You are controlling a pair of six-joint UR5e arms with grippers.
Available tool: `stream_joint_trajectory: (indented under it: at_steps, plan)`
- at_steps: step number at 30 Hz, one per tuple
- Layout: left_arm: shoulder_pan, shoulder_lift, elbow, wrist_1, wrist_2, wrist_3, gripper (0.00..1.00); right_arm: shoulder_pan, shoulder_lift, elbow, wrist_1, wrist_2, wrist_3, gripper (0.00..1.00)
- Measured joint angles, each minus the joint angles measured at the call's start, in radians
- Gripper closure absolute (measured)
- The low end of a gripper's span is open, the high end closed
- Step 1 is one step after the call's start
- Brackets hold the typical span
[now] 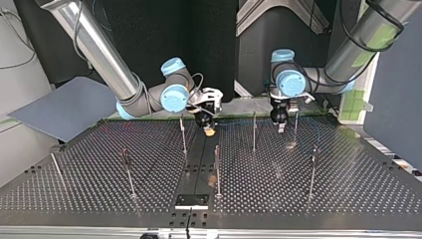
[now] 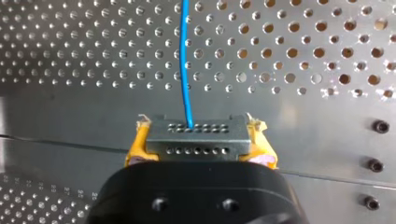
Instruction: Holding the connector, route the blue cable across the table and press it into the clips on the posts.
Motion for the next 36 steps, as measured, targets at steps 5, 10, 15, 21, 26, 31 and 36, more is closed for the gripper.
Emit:
stream_joint_trajectory:
  at_steps: [5,10,15,21,26,31,36]
  plan:
    - [-0.020,0.042,-0.042,-0.036,-0.007,0.001,0.00,-0.002,0.000,-0.003,0.001,-0.008,0.000,1.00]
    - [-0.036,0.088,-0.087,-0.018,-0.007,-0.005,0.00,-0.002,0.000,-0.003,0.001,-0.021,0.000,1.00]
    - [-0.057,0.132,-0.132,0.009,-0.011,-0.030,0.00,-0.002,0.000,-0.003,0.001,-0.039,0.001,1.00]
    - [-0.103,0.185,-0.184,0.017,-0.049,-0.061,0.00,-0.001,0.000,-0.003,0.003,-0.046,0.000,1.00]
    - [-0.141,0.223,-0.223,0.031,-0.082,-0.072,0.00,-0.003,0.000,-0.003,0.003,-0.048,-0.001,1.00]
    - [-0.182,0.249,-0.251,0.062,-0.062,-0.099,0.00,-0.005,-0.001,-0.003,0.003,-0.049,0.002,1.00]
    - [-0.225,0.222,-0.226,0.071,-0.034,-0.103,0.00,-0.011,-0.001,-0.003,0.002,-0.060,0.002,1.00]
